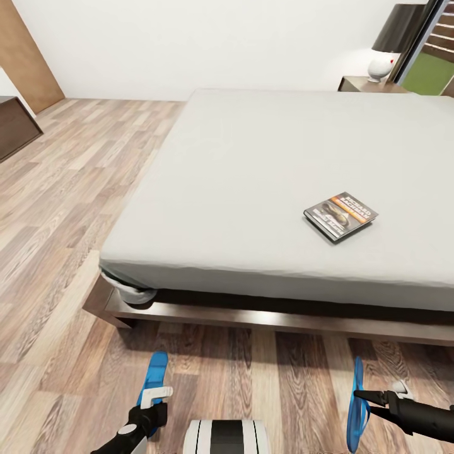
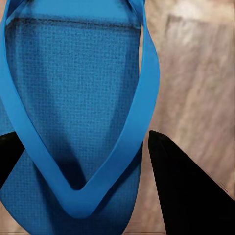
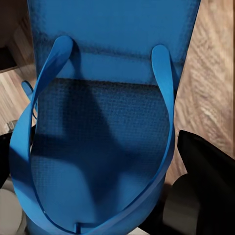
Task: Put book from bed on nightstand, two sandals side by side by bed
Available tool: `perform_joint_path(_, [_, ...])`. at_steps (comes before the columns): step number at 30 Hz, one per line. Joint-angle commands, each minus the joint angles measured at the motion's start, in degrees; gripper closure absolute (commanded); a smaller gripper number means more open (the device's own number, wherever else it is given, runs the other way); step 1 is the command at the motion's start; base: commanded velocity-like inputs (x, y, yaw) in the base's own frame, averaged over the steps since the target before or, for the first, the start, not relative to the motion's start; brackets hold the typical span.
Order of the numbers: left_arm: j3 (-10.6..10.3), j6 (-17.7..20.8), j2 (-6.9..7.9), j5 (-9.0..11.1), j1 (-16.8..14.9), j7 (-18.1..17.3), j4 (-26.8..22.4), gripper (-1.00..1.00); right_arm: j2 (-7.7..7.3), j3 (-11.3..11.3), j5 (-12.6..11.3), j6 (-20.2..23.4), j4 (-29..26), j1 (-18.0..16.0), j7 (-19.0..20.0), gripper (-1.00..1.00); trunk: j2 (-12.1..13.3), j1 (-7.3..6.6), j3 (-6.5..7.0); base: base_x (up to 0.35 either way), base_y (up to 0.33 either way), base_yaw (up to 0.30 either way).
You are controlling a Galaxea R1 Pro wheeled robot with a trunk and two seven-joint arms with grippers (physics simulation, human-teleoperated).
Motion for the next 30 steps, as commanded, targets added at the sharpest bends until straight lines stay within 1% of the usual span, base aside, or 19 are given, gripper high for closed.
perform_joint_path(1, [0.39,-0.19,-0.03,-0.67,-0.03,0.08,0.03,1.00,-0.01,-0.05,-0.25,0.40,0.00,-0.02,0.00,1.00,-0.03,0.01,-0.26,0.000,0.000,0.000])
perform_joint_path(11, [0.40,-0.19,-0.03,-0.74,-0.03,0.08,0.03,1.00,-0.01,-0.07,-0.25,0.40,0.00,-0.01,0.00,1.00,-0.16,0.27,-2.48,0.000,0.000,0.000])
perform_joint_path(21, [0.40,-0.19,-0.03,-0.75,-0.03,0.08,0.03,1.00,-0.01,-0.04,-0.25,0.40,0.00,-0.01,0.00,1.00,-0.16,0.27,-2.48,0.000,0.000,0.000])
perform_joint_path(25, [0.37,-0.19,-0.06,-0.75,-0.03,0.08,0.03,1.00,-0.01,-0.04,-0.25,0.40,0.00,-0.01,0.00,1.00,-0.22,0.37,-3.36,0.000,0.000,0.000])
perform_joint_path(30, [0.32,-0.19,-0.11,-0.75,-0.03,0.08,0.03,1.00,-0.01,-0.04,-0.25,0.40,0.00,-0.01,0.00,1.00,-0.22,0.37,-3.36,0.000,0.000,0.000])
